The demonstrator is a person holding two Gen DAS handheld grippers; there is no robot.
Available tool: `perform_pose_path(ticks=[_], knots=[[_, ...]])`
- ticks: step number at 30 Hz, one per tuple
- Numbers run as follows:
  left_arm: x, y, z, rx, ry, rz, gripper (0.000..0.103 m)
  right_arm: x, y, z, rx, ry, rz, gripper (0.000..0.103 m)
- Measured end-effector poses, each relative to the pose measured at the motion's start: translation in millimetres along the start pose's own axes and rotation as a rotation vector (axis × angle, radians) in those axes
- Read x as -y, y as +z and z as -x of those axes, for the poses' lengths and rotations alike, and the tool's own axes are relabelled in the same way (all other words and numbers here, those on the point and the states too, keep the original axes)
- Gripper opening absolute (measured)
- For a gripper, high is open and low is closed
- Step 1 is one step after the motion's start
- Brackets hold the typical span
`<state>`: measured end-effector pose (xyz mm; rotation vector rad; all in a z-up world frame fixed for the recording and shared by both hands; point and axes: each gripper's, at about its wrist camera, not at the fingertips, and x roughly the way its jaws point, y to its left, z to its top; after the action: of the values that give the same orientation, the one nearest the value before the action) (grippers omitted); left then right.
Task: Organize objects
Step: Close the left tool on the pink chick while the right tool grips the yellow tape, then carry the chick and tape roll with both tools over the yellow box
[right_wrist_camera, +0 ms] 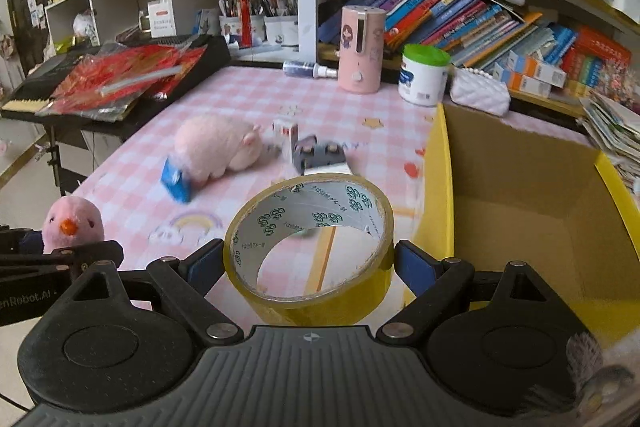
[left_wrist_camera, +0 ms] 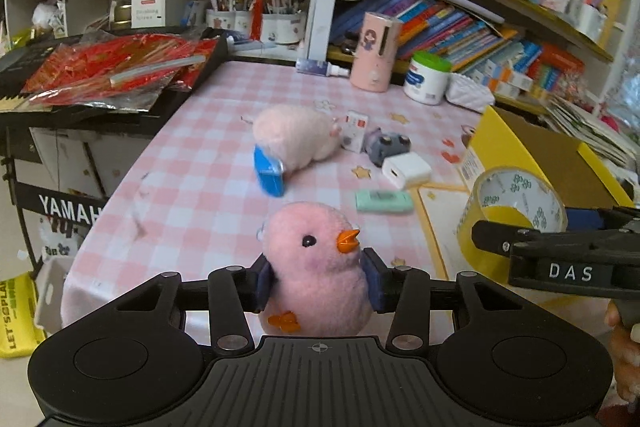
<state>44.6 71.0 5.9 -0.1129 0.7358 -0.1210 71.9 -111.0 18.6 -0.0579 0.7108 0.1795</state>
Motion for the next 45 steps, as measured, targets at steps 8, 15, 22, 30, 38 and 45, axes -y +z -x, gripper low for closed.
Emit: perform_pose_path(ticks=[8, 15, 22, 30, 38, 45], knots=[[10, -26, 27, -0.023, -0.064, -0.062, 0.043, -4, -41, 37, -0.026, -0.031, -0.088, 0.090], [32, -49, 37, -0.058, -0.153, -0.148, 0.044, 7, -81, 65, -0.058, -0.086, -0.181, 0.090], [60, -57, 45, -0.056, -0.238, -0.240, 0.044, 28, -108, 92, -0.061, -0.174, -0.282, 0.090], [92, -61, 42, -0.068, -0.325, -0.308, 0.044, 51, -126, 116, -0.063, -0.262, -0.356, 0.089], [128, -62, 34, -0.082, -0.396, -0.370, 0.044, 79, -140, 126, -0.089, -0.322, -0.413, 0.089], [151, -50, 32, -0.025, -0.429, -0.398, 0.044, 101, -138, 128, -0.077, -0.344, -0.440, 0.089]])
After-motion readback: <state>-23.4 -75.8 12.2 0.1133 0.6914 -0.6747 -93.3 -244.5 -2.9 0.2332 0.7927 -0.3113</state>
